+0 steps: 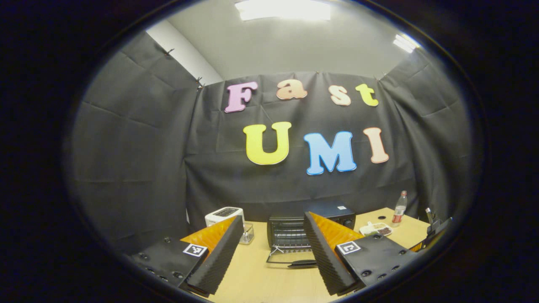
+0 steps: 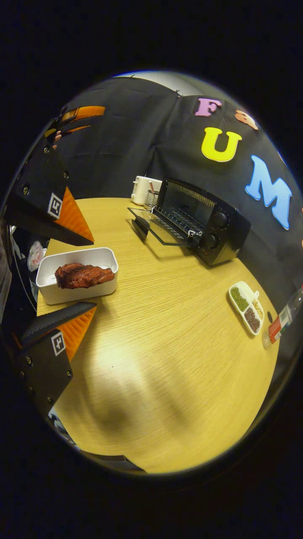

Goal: Open the electric oven with the left hand, put the food in, and close the electric oven.

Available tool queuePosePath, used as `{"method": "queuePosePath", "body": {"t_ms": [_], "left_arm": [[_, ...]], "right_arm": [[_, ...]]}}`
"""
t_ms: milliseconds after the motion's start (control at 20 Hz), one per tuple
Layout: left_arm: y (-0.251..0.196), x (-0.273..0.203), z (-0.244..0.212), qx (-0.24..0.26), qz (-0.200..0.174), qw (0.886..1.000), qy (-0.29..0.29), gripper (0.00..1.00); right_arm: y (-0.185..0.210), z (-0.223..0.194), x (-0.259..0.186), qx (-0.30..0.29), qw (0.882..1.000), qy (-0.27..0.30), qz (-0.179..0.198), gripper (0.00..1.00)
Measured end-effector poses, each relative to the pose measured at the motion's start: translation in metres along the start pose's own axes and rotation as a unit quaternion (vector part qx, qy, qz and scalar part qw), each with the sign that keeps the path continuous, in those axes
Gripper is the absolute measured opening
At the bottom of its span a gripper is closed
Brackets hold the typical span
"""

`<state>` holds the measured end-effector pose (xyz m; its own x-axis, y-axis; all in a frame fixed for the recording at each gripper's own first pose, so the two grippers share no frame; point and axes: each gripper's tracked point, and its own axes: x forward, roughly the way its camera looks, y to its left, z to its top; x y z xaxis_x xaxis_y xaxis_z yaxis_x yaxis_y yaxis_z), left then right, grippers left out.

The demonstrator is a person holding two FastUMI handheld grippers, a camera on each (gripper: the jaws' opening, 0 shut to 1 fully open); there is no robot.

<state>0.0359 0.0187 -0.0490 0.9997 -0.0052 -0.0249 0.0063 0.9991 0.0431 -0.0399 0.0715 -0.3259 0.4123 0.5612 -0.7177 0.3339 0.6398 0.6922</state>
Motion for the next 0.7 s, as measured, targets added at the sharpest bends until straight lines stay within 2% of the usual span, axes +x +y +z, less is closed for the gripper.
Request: {"method": "queuePosePath", "body": {"t_ms": [50,100,200,250,300,350,600,650,700], "left_arm": [[0.002,0.001,0.001,-0.004,0.001,1.0,0.001,0.99],[0.001,0.002,0.0,-0.007,0.002,1.0,0.001,0.99],[0.002,0.003,-0.002,-0.008,0.002,1.0,0.001,0.94],[0.003,0.003,-0.002,-0.005,0.003,1.0,0.002,0.92],[0.003,0.002,-0.003,-0.004,0.002,1.0,0.001,0.95],[0.002,0.003,-0.004,-0.005,0.0,1.0,0.003,0.97],[0.008,0.005,-0.008,-0.011,0.002,1.0,0.005,1.0],[0.01,0.005,-0.008,-0.014,0.003,1.0,0.005,0.96],[0.012,0.007,-0.011,-0.018,0.004,1.0,0.006,0.99]], "right_arm": [[-0.005,0.003,0.002,0.015,1.0,-0.009,-0.005,0.63],[-0.001,0.003,0.001,0.032,0.999,-0.002,0.01,0.45],[0.007,-0.003,-0.002,0.046,0.998,0.008,0.034,0.41],[0.0,0.0,0.0,0.031,0.999,0.003,0.022,0.41],[0.001,-0.012,0.02,0.047,0.998,-0.03,0.02,0.41],[0.002,0.01,0.005,0.052,0.998,-0.025,0.013,0.12],[0.009,0.005,-0.008,0.025,0.999,-0.024,0.014,0.11],[0.014,0.006,-0.013,0.021,0.999,-0.029,0.016,0.11],[0.021,0.009,-0.016,0.018,0.999,-0.034,0.02,0.11]]}}
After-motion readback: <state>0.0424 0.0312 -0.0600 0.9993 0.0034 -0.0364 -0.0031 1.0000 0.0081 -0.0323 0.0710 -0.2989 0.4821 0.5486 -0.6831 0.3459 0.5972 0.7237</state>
